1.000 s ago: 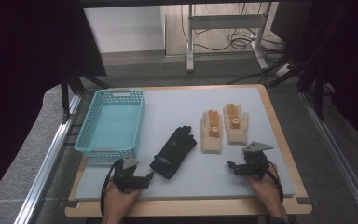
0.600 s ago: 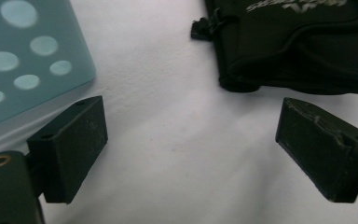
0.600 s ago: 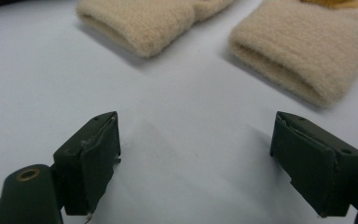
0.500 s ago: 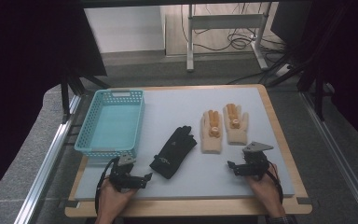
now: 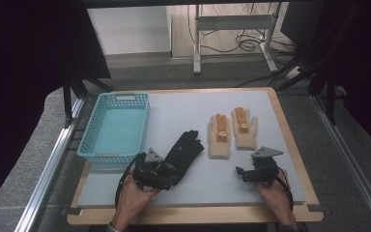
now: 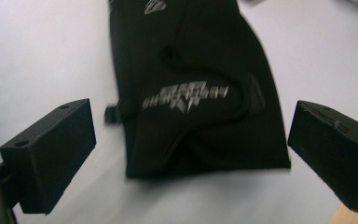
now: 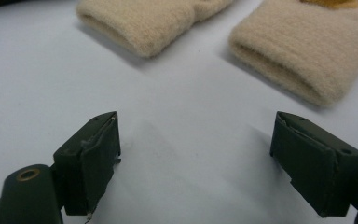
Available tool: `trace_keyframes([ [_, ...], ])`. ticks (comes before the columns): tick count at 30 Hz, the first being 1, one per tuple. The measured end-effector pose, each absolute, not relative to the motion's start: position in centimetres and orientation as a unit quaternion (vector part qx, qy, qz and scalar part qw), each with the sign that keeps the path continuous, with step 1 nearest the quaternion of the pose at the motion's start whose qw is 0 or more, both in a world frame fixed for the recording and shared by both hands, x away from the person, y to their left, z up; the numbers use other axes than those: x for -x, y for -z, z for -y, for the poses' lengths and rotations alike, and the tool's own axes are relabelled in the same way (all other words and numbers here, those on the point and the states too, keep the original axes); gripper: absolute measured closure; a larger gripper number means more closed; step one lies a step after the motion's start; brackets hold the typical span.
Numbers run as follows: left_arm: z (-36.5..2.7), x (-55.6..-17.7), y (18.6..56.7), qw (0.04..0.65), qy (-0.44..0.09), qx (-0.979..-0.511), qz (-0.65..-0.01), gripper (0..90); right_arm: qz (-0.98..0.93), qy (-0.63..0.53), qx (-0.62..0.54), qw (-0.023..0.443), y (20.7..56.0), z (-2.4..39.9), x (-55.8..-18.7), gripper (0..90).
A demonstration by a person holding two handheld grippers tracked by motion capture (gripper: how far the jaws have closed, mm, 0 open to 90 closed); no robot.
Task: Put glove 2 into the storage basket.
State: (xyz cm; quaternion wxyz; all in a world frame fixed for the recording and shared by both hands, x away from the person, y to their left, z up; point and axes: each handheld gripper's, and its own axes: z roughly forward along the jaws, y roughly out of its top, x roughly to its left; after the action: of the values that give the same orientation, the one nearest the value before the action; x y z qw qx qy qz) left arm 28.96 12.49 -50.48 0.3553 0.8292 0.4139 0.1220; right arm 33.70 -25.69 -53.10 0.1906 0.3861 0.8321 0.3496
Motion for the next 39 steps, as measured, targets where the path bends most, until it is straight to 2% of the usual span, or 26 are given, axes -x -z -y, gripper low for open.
trace_keyframes([
  [9, -9.4, -31.6, 51.0, 0.338, -0.111, -0.842, -0.405, 0.0, -0.832, -0.350, -0.386, 0.191, 53.1, 25.7, -33.7, 15.6],
  [13, -8.2, -32.4, 51.6, 0.310, -0.131, -0.851, -0.403, 0.0, -0.832, -0.350, -0.386, 0.191, 53.1, 25.7, -33.7, 15.6],
  [18, -8.5, -33.8, 52.4, 0.291, -0.131, -0.850, -0.419, 0.0, -0.832, -0.350, -0.386, 0.190, 53.1, 25.7, -33.7, 15.6],
  [22, -9.2, -34.6, 53.5, 0.300, -0.098, -0.847, -0.427, 0.0, -0.832, -0.350, -0.386, 0.190, 53.1, 25.7, -33.7, 15.5],
  [30, -8.3, -34.3, 53.3, 0.277, -0.110, -0.859, -0.417, 0.2, -0.832, -0.350, -0.386, 0.191, 53.1, 25.7, -33.7, 15.6],
  [34, -8.7, -34.4, 52.9, 0.278, -0.110, -0.855, -0.424, 11.4, -0.832, -0.350, -0.386, 0.191, 53.1, 25.7, -33.7, 15.6],
  [39, -8.7, -34.3, 52.4, 0.277, -0.118, -0.857, -0.418, 33.9, -0.832, -0.350, -0.385, 0.191, 53.1, 25.7, -33.7, 15.6],
])
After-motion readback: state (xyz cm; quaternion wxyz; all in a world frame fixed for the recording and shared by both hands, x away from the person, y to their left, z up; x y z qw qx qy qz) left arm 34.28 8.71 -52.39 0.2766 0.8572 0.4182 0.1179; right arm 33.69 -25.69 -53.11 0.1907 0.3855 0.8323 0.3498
